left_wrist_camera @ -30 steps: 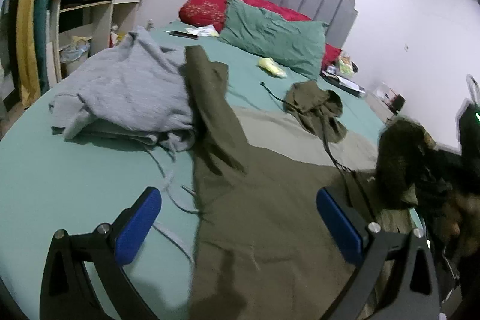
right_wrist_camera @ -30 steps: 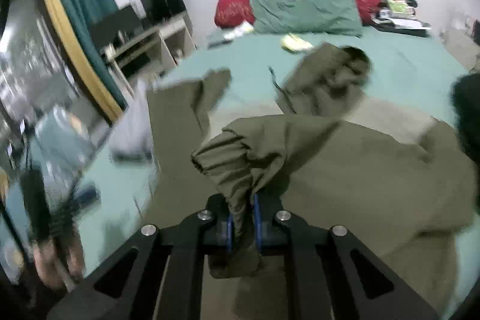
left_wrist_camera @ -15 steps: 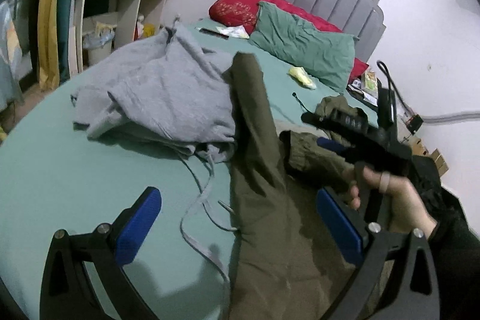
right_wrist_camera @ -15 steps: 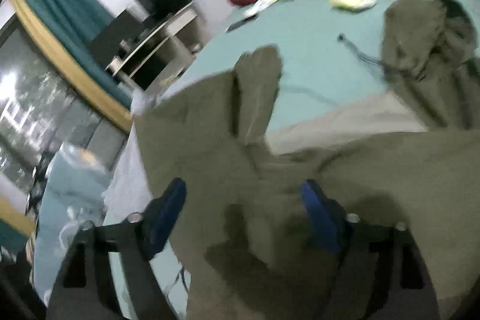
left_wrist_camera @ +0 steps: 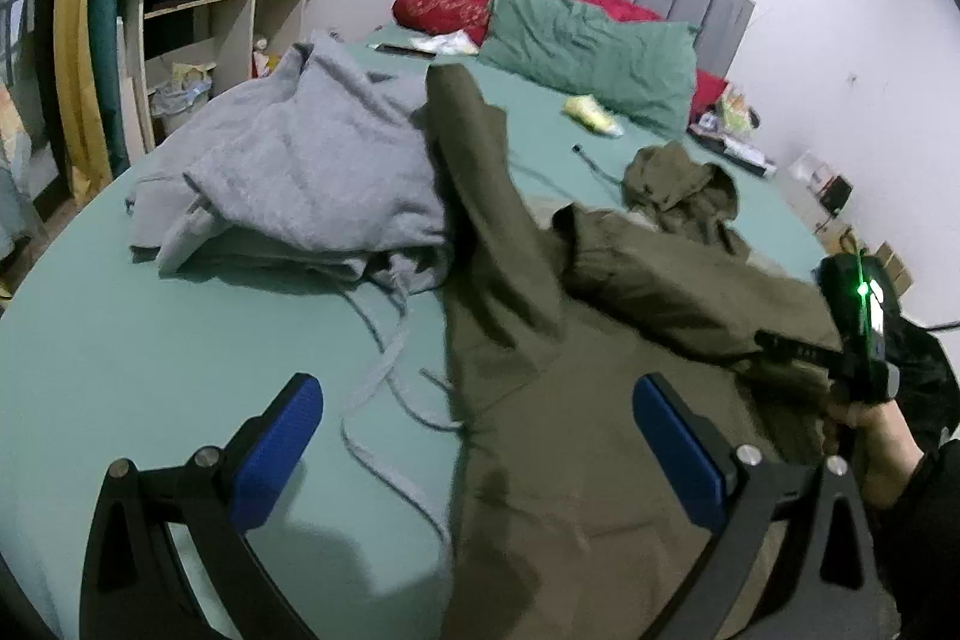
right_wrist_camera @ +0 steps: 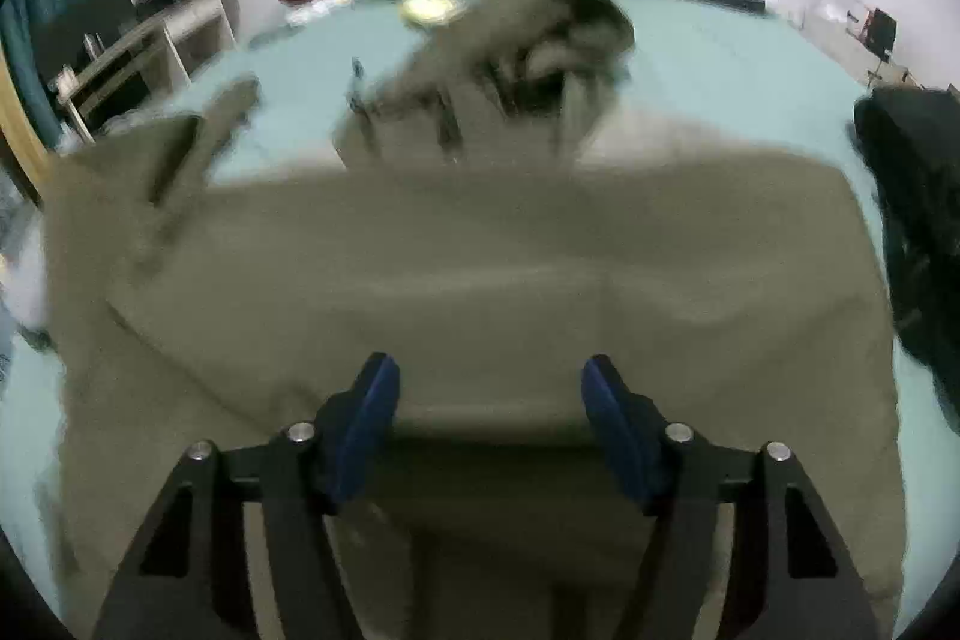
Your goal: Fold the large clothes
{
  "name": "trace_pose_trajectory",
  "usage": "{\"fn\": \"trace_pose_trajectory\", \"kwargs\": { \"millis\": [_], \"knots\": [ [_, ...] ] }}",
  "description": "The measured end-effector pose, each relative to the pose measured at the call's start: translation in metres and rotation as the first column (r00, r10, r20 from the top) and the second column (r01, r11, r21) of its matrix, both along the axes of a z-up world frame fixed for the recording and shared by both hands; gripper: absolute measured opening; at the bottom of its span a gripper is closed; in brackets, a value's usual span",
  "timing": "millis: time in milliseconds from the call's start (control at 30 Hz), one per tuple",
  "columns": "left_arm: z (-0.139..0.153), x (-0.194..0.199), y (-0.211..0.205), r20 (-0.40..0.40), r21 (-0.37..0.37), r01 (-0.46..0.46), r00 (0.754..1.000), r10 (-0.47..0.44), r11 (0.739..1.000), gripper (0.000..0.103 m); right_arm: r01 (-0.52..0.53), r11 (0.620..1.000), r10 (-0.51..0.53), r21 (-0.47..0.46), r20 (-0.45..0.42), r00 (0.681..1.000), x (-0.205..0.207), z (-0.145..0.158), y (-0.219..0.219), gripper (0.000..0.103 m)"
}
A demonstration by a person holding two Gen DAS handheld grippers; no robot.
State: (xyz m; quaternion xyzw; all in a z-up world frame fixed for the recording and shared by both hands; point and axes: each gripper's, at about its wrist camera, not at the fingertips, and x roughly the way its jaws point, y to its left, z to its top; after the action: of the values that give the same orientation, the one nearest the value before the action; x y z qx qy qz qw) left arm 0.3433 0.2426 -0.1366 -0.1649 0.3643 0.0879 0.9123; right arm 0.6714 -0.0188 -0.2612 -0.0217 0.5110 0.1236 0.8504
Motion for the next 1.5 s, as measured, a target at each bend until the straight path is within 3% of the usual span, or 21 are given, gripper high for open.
{"fn": "trace_pose_trajectory", "kwargs": {
  "millis": [67, 133, 200, 267, 400, 567, 633, 767, 800, 833, 967, 1133, 1233, 1367, 1400, 1433, 1500],
  "knots": [
    [-0.003, 0.001, 0.007, -0.005, -0.015, -0.013, 1.0, 0.013, 1.0, 0.103, -0.033, 0.997, 0.035, -0.068, 0.018, 0.999, -0.005, -0.006, 0.015, 0.063],
    [-0.004, -0.002, 0.016, -0.005, -0.023, -0.03, 1.0, 0.03, 0.999, 0.103, -0.035, 0.995, 0.039, -0.089, 0.041, 0.998, -0.009, 0.007, 0.031, 0.052],
    [-0.004, -0.004, 0.022, 0.001, -0.027, -0.045, 0.999, 0.045, 0.999, 0.103, -0.04, 0.995, 0.052, -0.087, 0.136, 0.989, -0.016, 0.028, 0.056, 0.052],
    [-0.002, -0.008, 0.031, 0.007, -0.032, -0.065, 0.998, 0.065, 0.997, 0.103, -0.1, 0.991, 0.117, -0.085, 0.239, 0.964, -0.024, 0.053, 0.095, 0.052],
    [-0.001, -0.013, 0.046, 0.009, -0.034, -0.097, 0.995, 0.097, 0.995, 0.103, -0.3, 0.954, 0.278, 0.019, 0.323, 0.905, -0.032, 0.086, 0.183, 0.052],
    [-0.003, -0.02, 0.067, 0.003, -0.063, -0.136, 0.991, 0.137, 0.989, 0.103, -0.471, 0.881, 0.422, 0.046, 0.375, 0.826, -0.03, 0.112, 0.292, 0.052],
    [-0.002, -0.023, 0.075, 0.007, -0.07, -0.148, 0.989, 0.149, 0.986, 0.103, -0.524, 0.85, 0.468, 0.063, 0.369, 0.803, -0.019, 0.117, 0.333, 0.059],
    [-0.001, -0.027, 0.089, 0.01, -0.076, -0.176, 0.984, 0.178, 0.981, 0.103, -0.527, 0.842, 0.482, 0.115, 0.277, 0.831, 0.013, 0.103, 0.373, 0.059],
    [-0.002, -0.027, 0.091, 0.009, -0.083, -0.182, 0.983, 0.184, 0.98, 0.103, -0.522, 0.845, 0.483, 0.12, 0.251, 0.839, 0.015, 0.1, 0.38, 0.036],
    [-0.002, -0.026, 0.092, 0.007, -0.094, -0.185, 0.982, 0.186, 0.978, 0.103, -0.511, 0.853, 0.483, 0.107, 0.209, 0.85, 0.021, 0.093, 0.384, 0.004],
    [-0.005, -0.021, 0.09, -0.002, -0.116, -0.177, 0.984, 0.178, 0.977, 0.103, -0.465, 0.884, 0.435, 0.043, 0.292, 0.852, 0.028, 0.105, 0.342, 0.001],
    [-0.007, -0.013, 0.072, -0.014, -0.106, -0.136, 0.991, 0.135, 0.985, 0.103, -0.319, 0.945, 0.28, 0.072, 0.327, 0.903, 0.021, 0.121, 0.198, 0.001],
    [-0.008, -0.01, 0.06, -0.017, -0.1, -0.107, 0.994, 0.106, 0.989, 0.103, -0.182, 0.981, 0.157, 0.072, 0.267, 0.951, 0.013, 0.1, 0.111, 0.001],
    [-0.008, -0.006, 0.045, -0.02, -0.094, -0.069, 0.998, 0.067, 0.993, 0.103, -0.033, 0.998, 0.029, 0.05, 0.076, 0.997, 0.008, 0.043, 0.038, 0.007],
    [-0.007, -0.006, 0.043, -0.019, -0.093, -0.063, 0.998, 0.061, 0.994, 0.103, 0.006, 0.998, -0.008, 0.055, 0.046, 0.999, 0.007, 0.036, 0.025, 0.023],
    [-0.008, -0.005, 0.041, -0.019, -0.091, -0.058, 0.998, 0.056, 0.994, 0.103, 0.028, 0.998, -0.031, 0.052, 0.058, 0.998, 0.006, 0.038, 0.02, 0.051],
    [-0.009, -0.004, 0.038, -0.022, -0.086, -0.057, 0.998, 0.056, 0.995, 0.103, 0.05, 0.998, -0.057, 0.048, 0.143, 0.988, 0.004, 0.058, 0.021, 0.076]
  ]
}}
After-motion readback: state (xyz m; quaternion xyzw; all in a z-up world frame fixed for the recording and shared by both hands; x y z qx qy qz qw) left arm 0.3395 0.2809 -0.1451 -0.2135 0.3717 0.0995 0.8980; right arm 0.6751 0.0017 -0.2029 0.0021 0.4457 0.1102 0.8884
